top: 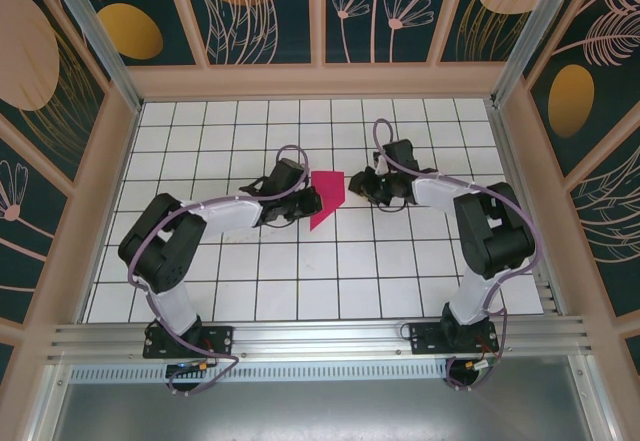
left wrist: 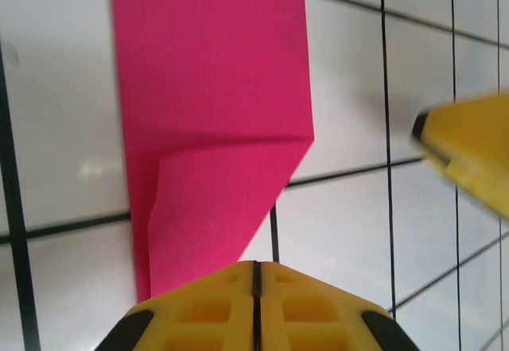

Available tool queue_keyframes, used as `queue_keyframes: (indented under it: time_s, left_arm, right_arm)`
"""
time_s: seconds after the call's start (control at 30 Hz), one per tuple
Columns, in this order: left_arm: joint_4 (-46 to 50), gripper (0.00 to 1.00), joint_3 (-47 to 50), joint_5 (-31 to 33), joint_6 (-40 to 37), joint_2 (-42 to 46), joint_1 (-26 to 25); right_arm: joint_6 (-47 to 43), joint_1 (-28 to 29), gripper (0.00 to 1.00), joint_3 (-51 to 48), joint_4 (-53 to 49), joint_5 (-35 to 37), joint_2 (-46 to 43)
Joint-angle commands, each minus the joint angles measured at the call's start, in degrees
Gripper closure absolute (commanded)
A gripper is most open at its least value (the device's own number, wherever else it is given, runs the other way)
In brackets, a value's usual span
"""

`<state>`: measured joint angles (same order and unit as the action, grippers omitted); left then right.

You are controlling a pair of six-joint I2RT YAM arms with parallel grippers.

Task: Fold a paper plane with a square sheet of paper (pick it up from the middle)
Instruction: Third fold the triangle at the center of the table, then fourth fold the wing at the center of the table.

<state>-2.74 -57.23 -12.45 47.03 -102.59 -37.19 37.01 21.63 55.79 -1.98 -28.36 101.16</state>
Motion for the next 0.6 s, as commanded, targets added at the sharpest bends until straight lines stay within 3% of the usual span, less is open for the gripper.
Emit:
queue_keyframes:
  time_s: [0.0, 0.27, 0.57]
  left_arm:
    - [1.2, 0.92, -3.3, 4.4, 1.6, -3.6, 0.2]
    - [6.6, 0.95, -6.8, 8.1, 2.1, -8.3, 0.1]
    - [11.2, 0.96, -7.7, 10.7, 3.7, -11.2, 0.2]
  right_arm:
    - [2.8, 1.6, 0.68, -0.3, -0.3, -0.4, 2.0]
    - [4.5, 3.2, 0.64, 2.5, -1.3, 0.1, 6.3]
    - [5.0, 3.8, 0.66, 4.4, -1.6, -0.2, 7.7]
